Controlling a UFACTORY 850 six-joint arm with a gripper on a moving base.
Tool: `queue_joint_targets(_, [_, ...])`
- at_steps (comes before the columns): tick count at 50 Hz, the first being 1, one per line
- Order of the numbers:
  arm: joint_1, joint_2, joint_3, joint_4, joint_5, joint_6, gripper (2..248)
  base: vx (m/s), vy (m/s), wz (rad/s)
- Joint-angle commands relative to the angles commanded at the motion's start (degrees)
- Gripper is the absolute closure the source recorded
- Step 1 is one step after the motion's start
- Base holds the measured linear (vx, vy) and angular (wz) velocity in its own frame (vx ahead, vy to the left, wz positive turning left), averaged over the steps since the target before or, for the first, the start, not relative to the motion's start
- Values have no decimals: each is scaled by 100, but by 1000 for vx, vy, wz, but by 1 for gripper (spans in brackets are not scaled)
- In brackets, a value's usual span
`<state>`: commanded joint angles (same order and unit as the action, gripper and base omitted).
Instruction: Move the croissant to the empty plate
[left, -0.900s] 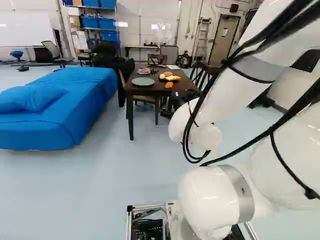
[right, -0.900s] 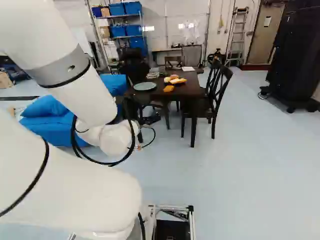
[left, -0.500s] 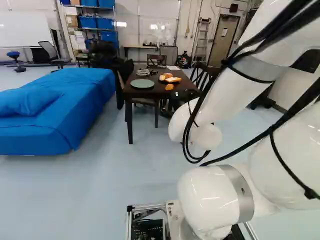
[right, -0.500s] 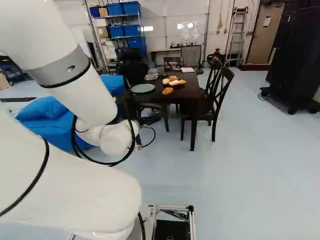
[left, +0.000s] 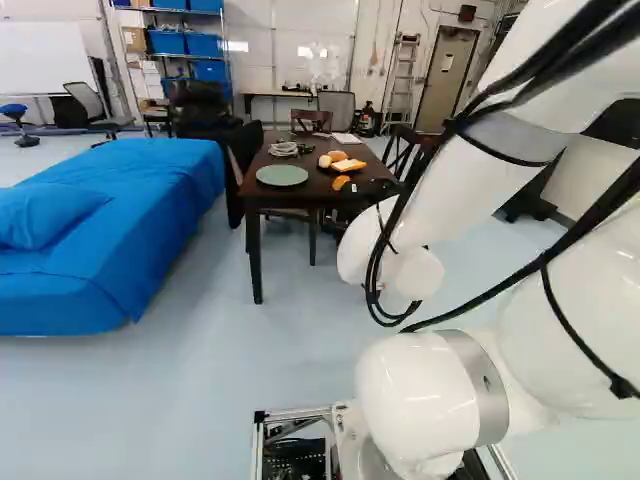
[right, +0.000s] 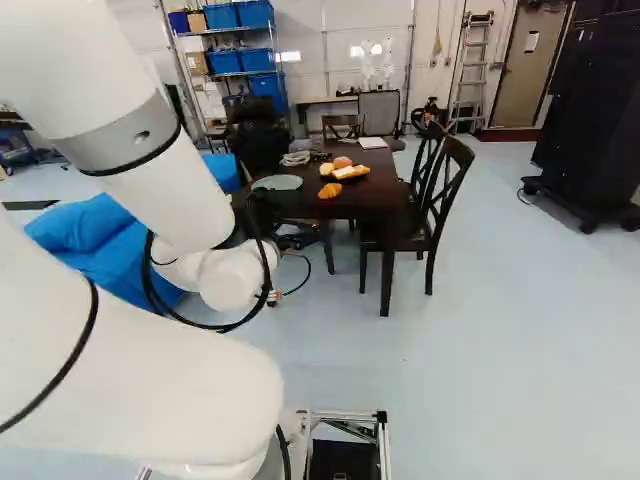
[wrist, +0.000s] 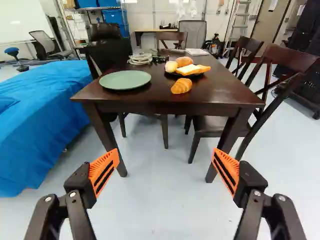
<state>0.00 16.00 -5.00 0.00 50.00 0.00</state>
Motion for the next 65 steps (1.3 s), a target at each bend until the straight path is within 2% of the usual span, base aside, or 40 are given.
queue_joint_targets(65, [0, 0, 0, 0, 0, 0, 3, 0, -2, -26])
